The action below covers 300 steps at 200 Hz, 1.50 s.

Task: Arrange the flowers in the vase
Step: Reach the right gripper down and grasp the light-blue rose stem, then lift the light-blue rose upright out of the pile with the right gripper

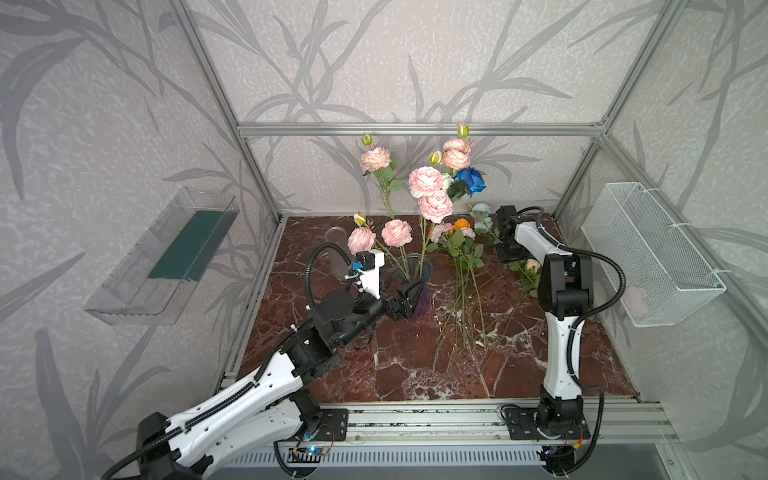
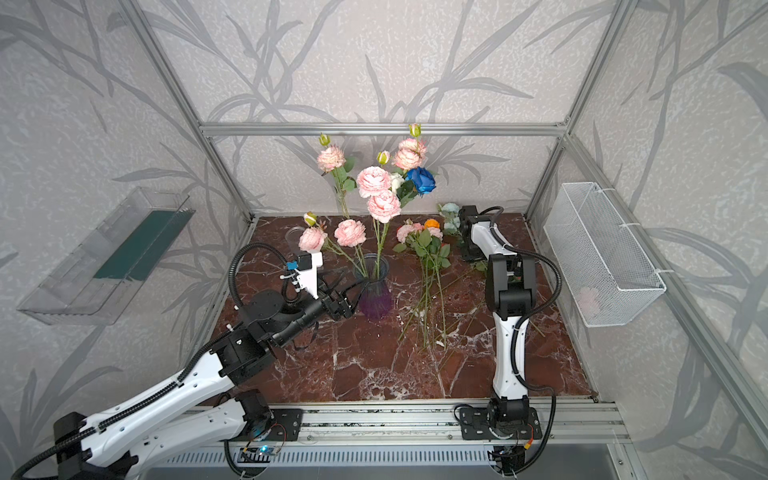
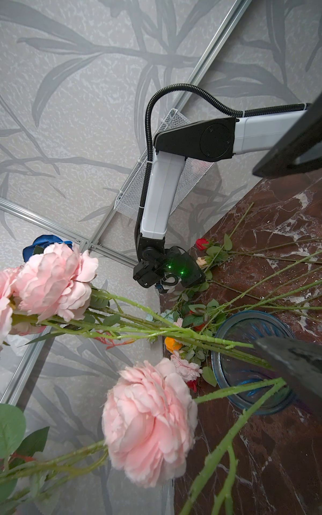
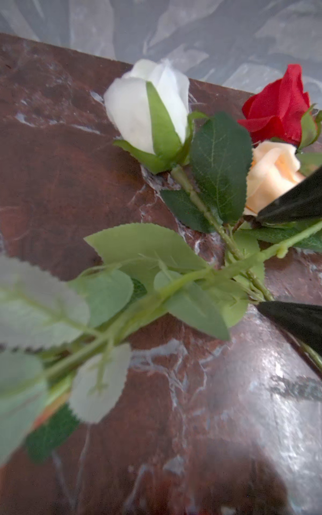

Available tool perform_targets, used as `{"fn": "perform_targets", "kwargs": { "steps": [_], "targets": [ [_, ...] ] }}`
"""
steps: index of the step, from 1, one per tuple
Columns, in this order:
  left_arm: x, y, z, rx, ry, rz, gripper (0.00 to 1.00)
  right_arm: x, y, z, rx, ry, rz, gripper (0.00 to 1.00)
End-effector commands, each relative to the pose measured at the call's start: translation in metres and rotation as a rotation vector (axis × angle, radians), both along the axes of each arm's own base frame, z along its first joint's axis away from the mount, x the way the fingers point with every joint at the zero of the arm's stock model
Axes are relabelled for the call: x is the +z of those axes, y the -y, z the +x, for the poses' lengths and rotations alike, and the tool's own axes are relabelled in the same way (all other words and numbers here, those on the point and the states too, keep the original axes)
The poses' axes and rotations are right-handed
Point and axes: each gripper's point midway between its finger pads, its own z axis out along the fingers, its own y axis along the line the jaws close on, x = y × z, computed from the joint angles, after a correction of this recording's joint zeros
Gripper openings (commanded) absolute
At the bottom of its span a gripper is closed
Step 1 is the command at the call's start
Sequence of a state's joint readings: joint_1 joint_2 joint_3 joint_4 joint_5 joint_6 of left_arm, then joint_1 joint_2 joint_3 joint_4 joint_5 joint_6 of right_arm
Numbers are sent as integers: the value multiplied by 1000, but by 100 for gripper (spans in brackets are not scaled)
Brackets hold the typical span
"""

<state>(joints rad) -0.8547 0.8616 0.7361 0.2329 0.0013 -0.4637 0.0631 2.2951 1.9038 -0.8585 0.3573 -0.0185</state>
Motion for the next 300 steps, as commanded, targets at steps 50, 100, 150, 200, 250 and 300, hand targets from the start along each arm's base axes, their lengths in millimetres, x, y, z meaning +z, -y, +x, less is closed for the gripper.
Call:
{"fn": "perform_targets", "kwargs": {
  "steps": [50, 100, 150, 200, 250, 300],
  "targets": [
    [15, -3, 1, 20, 34, -24, 89, 4, 1, 5, -1, 9, 23, 12],
    [15, -4, 1, 22, 34, -24, 89, 35, -5, 14, 21, 105, 12, 3],
    [16, -4, 0, 18, 36, -27, 89, 80, -18, 22, 45, 217, -43, 2],
    [18, -6, -1, 21, 41, -31, 89, 141, -31, 21, 32, 401, -14, 1],
    [23, -12, -1, 45, 59, -35, 89, 228, -57, -5, 43, 693, 108, 0],
    [30, -33, 2, 140, 87, -32, 89, 276, -112, -63, 145, 987, 371, 0]
  ]
}}
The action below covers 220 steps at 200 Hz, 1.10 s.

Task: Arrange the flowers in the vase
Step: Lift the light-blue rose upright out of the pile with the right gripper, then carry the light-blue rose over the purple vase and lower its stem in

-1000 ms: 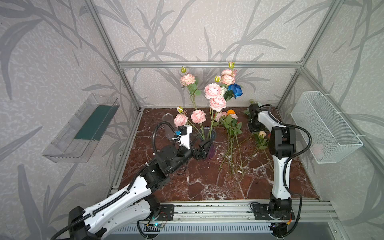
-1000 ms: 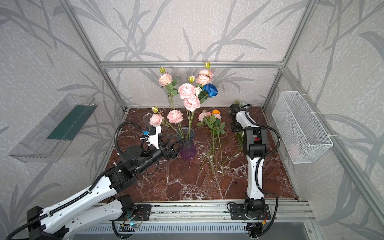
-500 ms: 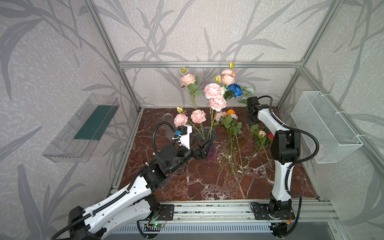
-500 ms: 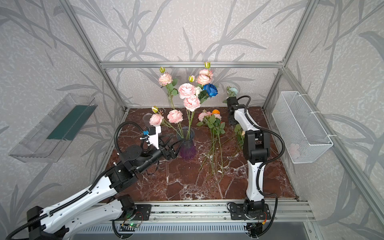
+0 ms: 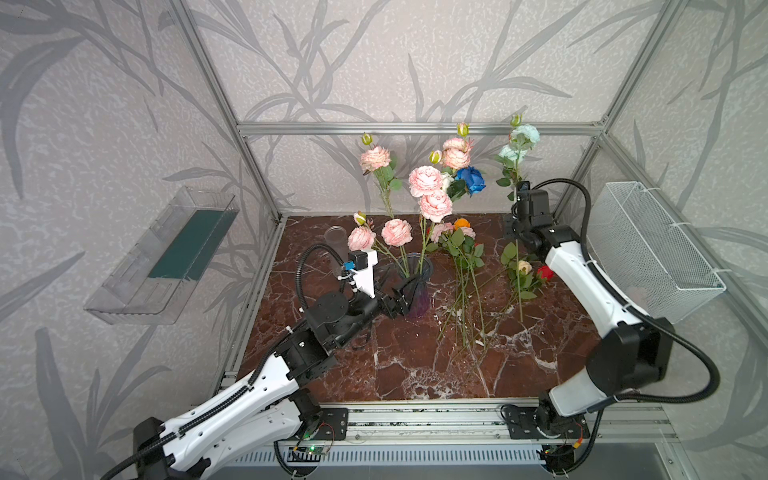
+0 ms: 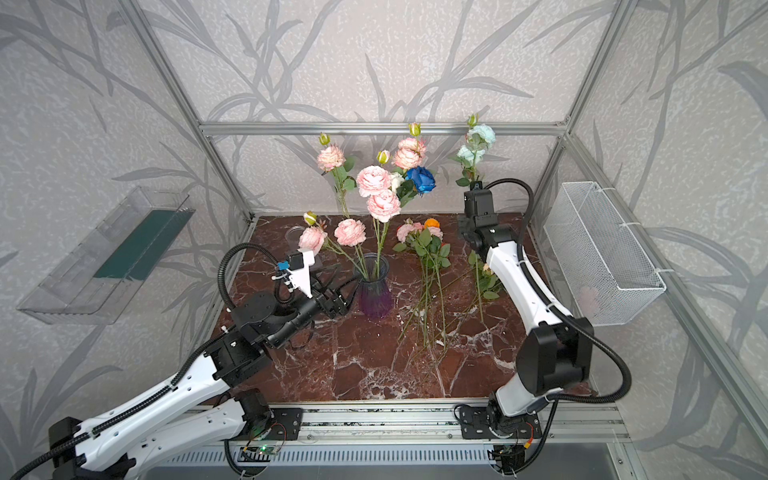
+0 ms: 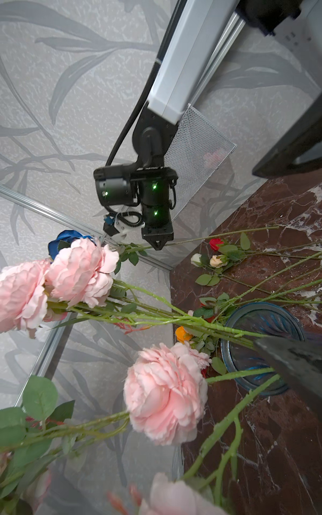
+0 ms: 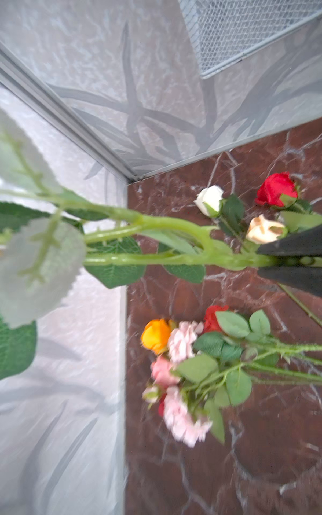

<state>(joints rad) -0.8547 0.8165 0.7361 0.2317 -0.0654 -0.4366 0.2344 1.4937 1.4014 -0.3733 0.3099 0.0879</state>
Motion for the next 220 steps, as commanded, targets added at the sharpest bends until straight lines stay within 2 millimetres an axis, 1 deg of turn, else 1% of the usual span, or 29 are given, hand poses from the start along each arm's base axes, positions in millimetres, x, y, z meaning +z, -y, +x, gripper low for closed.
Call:
{"fn": "perform_targets", "kwargs": {
  "steps": [1, 10, 18, 32, 57, 78, 95, 108, 129, 142, 160, 175, 194, 220],
  "targets": [
    [16, -17, 2, 74, 43, -18, 89, 34, -31, -14, 77, 207, 140, 0],
    [16, -21, 3, 97, 46, -21, 89, 39, -36, -24, 89, 248, 161, 0],
    [17, -27, 5, 127, 49, -25, 89, 47, -40, -36, 99, 287, 182, 0],
    [16, -37, 7, 180, 50, -32, 89, 60, -45, -52, 118, 339, 205, 0],
    [22, -52, 8, 242, 69, -42, 89, 98, -54, -85, 176, 425, 223, 0],
    [25, -68, 10, 316, 75, -46, 89, 124, -64, -111, 241, 496, 247, 0],
    [25, -87, 13, 414, 66, -55, 89, 141, -72, -130, 295, 536, 290, 0],
    [22, -108, 16, 517, 48, -74, 89, 153, -80, -141, 342, 566, 333, 0],
    [19, -137, 17, 656, 24, -124, 91, 174, -94, -155, 417, 598, 394, 0],
    [17, -149, 16, 710, 14, -151, 92, 187, -103, -162, 454, 620, 411, 0],
    [18, -158, 14, 741, 14, -168, 92, 205, -118, -170, 515, 642, 428, 0],
    [20, -160, 13, 745, 18, -174, 92, 219, -129, -176, 554, 664, 432, 0],
    [21, -159, 13, 733, 22, -177, 92, 235, -142, -183, 604, 668, 430, 0],
    [21, -155, 13, 714, 24, -173, 92, 247, -159, -188, 675, 621, 431, 0]
  ]
}}
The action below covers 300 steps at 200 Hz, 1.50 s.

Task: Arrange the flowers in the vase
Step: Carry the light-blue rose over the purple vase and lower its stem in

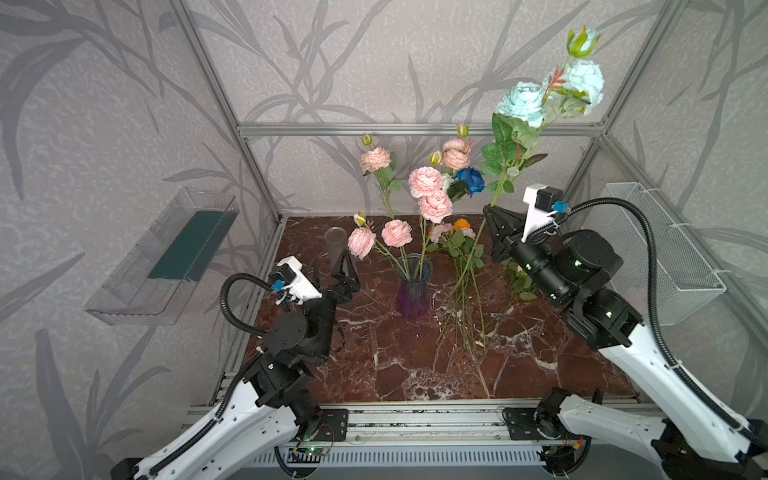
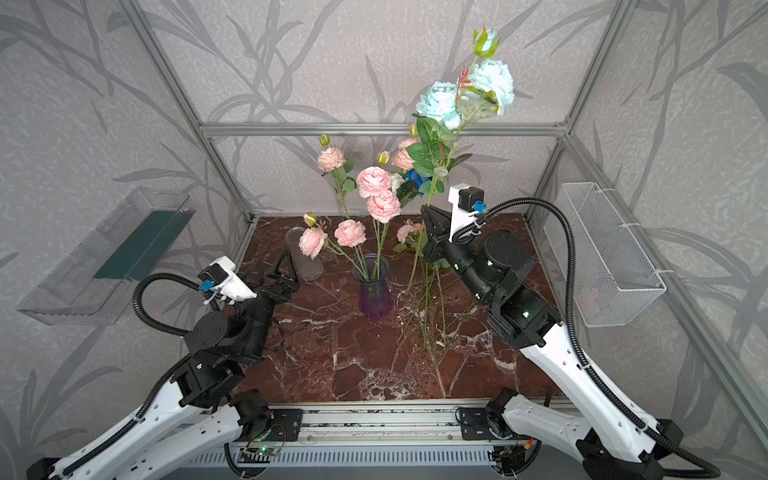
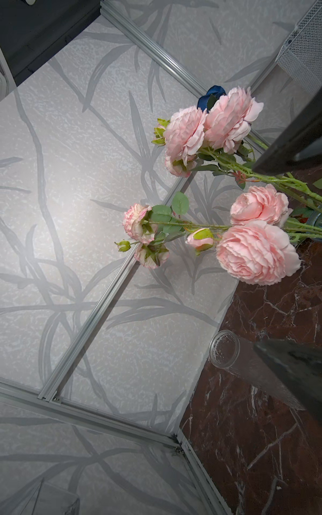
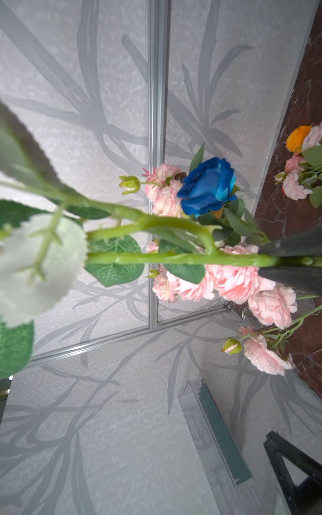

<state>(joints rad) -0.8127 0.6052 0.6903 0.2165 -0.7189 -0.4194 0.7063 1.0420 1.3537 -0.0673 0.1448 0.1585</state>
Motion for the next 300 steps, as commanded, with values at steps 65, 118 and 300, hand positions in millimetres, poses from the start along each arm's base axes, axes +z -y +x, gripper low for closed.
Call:
{"fn": "perform_targets", "kwargs": {
  "steps": [65, 118, 300],
  "targets": [
    [-1, -8, 0, 35, 3, -13, 92, 47, -33, -23, 146, 94, 22, 1],
    [2, -18, -2, 71, 21, -18, 92, 60, -52, -21, 195, 128, 59, 0],
    [-2, -11, 2, 39, 7, -18, 92, -57, -122, 58, 137, -90, -90, 7]
  ]
}}
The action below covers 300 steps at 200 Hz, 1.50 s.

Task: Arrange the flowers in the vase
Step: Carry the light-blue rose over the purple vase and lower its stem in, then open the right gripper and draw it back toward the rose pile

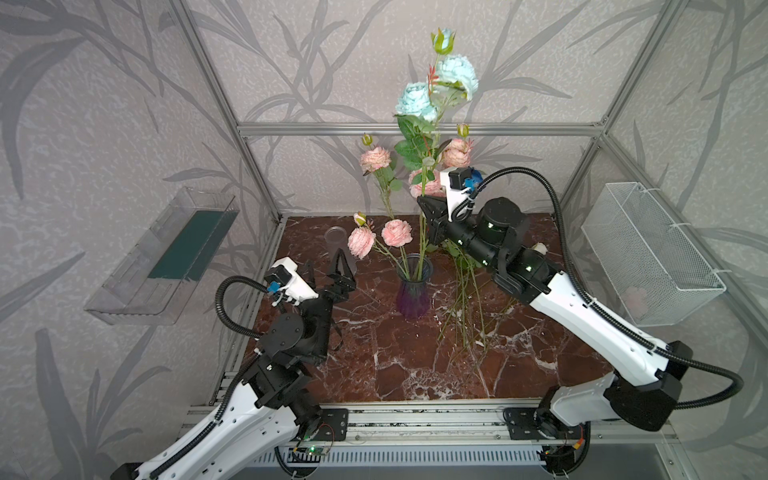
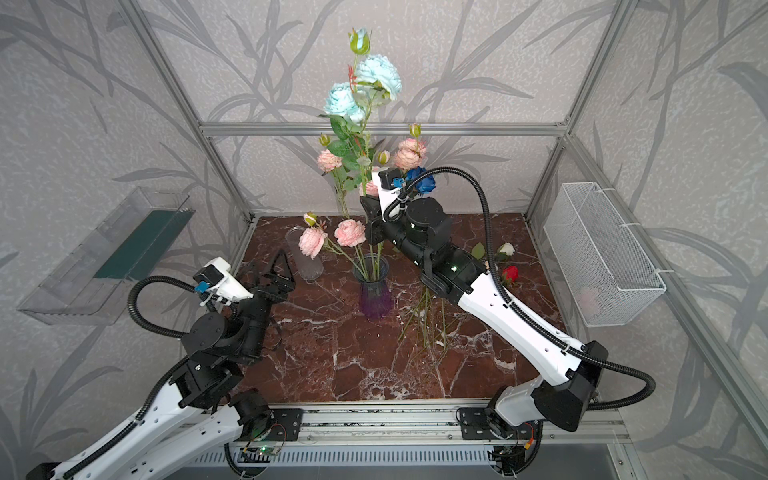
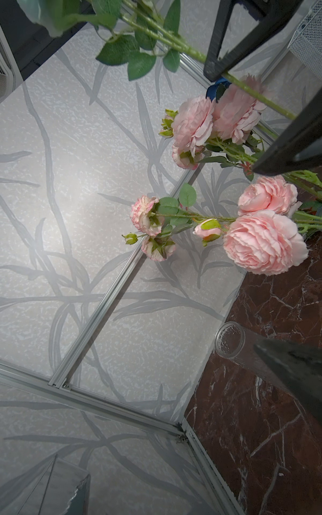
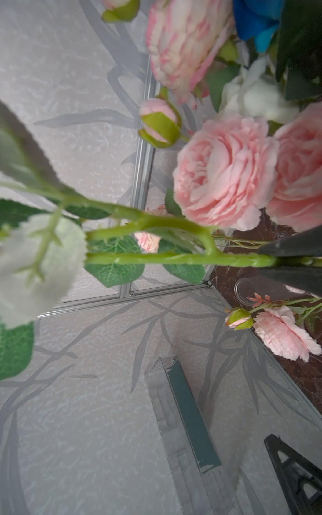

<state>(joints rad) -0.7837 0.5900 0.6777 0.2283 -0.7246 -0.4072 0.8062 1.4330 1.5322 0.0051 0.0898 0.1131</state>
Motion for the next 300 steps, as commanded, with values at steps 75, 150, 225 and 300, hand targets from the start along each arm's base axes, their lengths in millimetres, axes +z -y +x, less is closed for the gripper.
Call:
{"fn": "perform_targets", "kwargs": {
  "steps": [75, 150, 225, 300],
  "targets": [
    [-5, 3, 4, -4, -13, -12, 92, -47, 8, 1, -68, -94, -1, 34],
    [-10, 6, 8, -6, -29, -5, 92, -42, 17, -8, -106, -58, -35, 41],
    [-11, 11, 10, -25, -33, 1, 92, -34, 30, -19, -117, -32, -11, 41],
    [-9, 22, 10, -80, -23, 30, 92, -20, 39, -29, -105, -5, 6, 41]
  ]
}}
